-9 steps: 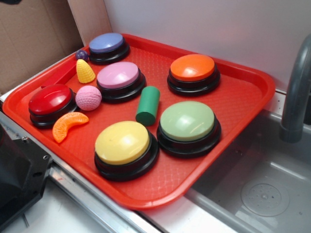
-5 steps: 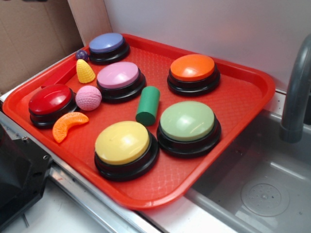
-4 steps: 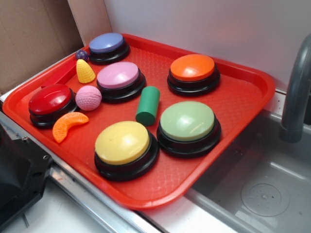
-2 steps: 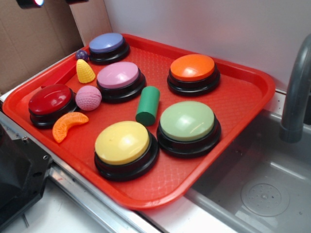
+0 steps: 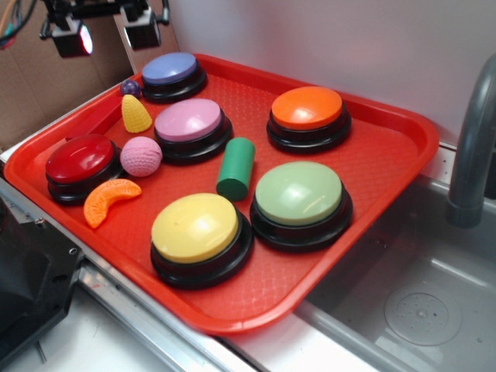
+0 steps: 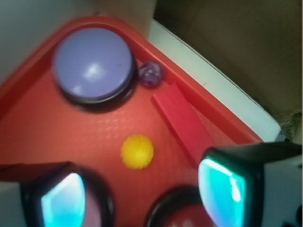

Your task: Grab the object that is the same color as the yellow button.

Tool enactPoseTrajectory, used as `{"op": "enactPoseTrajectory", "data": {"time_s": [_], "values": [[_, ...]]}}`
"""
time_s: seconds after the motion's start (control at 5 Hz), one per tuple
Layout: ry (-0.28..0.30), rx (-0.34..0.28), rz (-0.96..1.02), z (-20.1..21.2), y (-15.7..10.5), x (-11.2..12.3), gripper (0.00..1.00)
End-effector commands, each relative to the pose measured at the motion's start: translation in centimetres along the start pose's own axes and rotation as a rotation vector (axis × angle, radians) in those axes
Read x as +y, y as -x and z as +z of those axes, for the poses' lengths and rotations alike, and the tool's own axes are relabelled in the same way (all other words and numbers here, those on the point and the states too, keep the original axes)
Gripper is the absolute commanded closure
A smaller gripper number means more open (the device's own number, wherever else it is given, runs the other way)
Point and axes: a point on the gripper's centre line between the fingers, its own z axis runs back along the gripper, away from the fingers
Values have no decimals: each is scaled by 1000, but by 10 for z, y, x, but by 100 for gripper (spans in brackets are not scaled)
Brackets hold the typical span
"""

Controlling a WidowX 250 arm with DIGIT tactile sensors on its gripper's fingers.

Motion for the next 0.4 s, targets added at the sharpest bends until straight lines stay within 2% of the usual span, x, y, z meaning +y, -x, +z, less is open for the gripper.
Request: {"op": "enactPoseTrajectory", "data": {"time_s": [0.0,0.2], "values": [[-64,5,61,-36,-2,9,0],[-90,57,40,-50,3,12,0]]}}
